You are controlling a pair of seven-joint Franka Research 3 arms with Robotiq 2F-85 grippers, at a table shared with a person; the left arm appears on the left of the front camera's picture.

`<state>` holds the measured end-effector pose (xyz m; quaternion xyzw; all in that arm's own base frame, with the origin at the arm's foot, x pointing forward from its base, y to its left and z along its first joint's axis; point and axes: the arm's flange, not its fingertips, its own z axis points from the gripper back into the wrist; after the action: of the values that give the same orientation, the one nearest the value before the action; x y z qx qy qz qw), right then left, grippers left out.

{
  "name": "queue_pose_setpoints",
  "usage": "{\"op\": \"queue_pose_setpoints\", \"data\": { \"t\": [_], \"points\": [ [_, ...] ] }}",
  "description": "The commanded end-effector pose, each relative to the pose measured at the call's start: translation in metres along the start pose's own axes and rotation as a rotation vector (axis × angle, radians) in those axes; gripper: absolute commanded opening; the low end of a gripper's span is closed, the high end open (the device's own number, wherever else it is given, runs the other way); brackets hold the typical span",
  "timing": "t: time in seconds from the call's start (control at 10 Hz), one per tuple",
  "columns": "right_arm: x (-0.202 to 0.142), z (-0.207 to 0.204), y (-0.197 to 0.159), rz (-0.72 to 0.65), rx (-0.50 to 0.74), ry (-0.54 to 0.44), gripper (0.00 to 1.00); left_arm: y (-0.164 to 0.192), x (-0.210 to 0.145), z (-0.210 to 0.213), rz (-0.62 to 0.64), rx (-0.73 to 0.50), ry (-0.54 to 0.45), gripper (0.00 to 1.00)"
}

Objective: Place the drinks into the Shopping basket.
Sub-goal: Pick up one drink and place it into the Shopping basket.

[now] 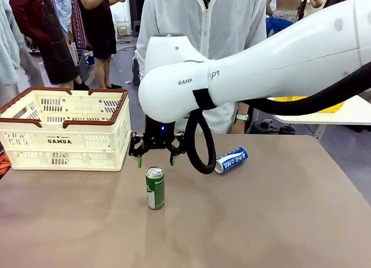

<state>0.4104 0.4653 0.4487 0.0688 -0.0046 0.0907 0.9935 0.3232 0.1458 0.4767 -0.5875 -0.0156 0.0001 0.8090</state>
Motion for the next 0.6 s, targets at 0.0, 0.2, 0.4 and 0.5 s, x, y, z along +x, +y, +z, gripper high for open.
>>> {"op": "queue_pose_setpoints", "data": {
  "t": [0.0, 0.2, 0.4, 0.5],
  "points": [
    [-0.019, 0.045, -0.038, 0.049, 0.08, 0.001, 1.0, -0.001, -0.001, 0.0, 0.002, 0.0, -0.01, 1.0],
    [-0.042, 0.089, -0.109, 0.06, 0.196, 0.066, 1.0, -0.001, -0.001, 0.0, 0.002, 0.0, -0.01, 1.0],
    [-0.082, 0.121, -0.242, -0.075, 0.426, 0.124, 1.0, -0.001, -0.001, 0.0, 0.002, 0.0, -0.01, 1.0],
    [-0.102, 0.13, -0.313, -0.122, 0.612, 0.162, 1.0, -0.001, -0.001, 0.0, 0.002, 0.0, -0.01, 1.0]
  ]
}}
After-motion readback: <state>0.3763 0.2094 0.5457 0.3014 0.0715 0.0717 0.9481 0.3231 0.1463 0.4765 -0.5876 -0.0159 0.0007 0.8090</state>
